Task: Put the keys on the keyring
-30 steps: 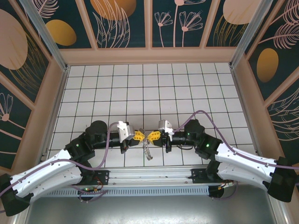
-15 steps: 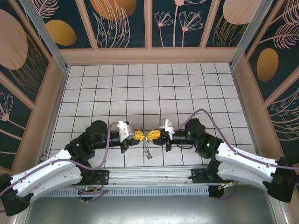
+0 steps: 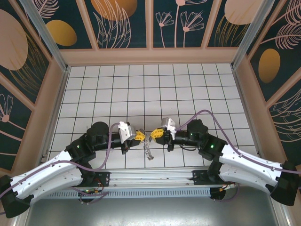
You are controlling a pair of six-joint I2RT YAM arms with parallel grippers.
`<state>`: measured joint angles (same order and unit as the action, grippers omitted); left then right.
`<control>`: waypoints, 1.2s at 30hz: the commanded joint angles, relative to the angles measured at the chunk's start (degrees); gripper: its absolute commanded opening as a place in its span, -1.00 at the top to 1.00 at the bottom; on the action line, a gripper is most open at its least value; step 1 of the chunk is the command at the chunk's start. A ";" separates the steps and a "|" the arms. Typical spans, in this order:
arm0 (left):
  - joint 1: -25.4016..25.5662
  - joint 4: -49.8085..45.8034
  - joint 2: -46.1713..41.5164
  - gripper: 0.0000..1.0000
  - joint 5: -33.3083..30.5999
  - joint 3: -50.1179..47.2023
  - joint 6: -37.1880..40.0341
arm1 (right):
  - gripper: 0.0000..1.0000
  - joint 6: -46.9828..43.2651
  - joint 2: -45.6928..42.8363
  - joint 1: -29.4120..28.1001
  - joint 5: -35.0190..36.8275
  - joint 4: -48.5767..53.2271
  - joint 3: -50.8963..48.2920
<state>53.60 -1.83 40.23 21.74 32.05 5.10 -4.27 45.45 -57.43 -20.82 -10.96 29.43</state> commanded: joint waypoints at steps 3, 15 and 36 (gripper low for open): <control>0.27 1.79 -0.89 1.00 -3.94 1.06 -1.36 | 1.00 5.02 -2.58 0.27 18.49 3.03 -3.41; 0.27 6.90 -4.47 1.00 -5.92 -3.26 -5.85 | 1.00 19.07 21.07 10.63 25.40 2.04 -4.55; 0.19 6.97 -4.54 1.00 -2.64 -3.04 -5.59 | 0.75 22.80 31.60 11.55 23.46 -1.98 -5.16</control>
<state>53.58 1.13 36.67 17.98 28.91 0.36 16.93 78.78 -46.19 3.03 -12.32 24.32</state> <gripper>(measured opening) 0.047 0.117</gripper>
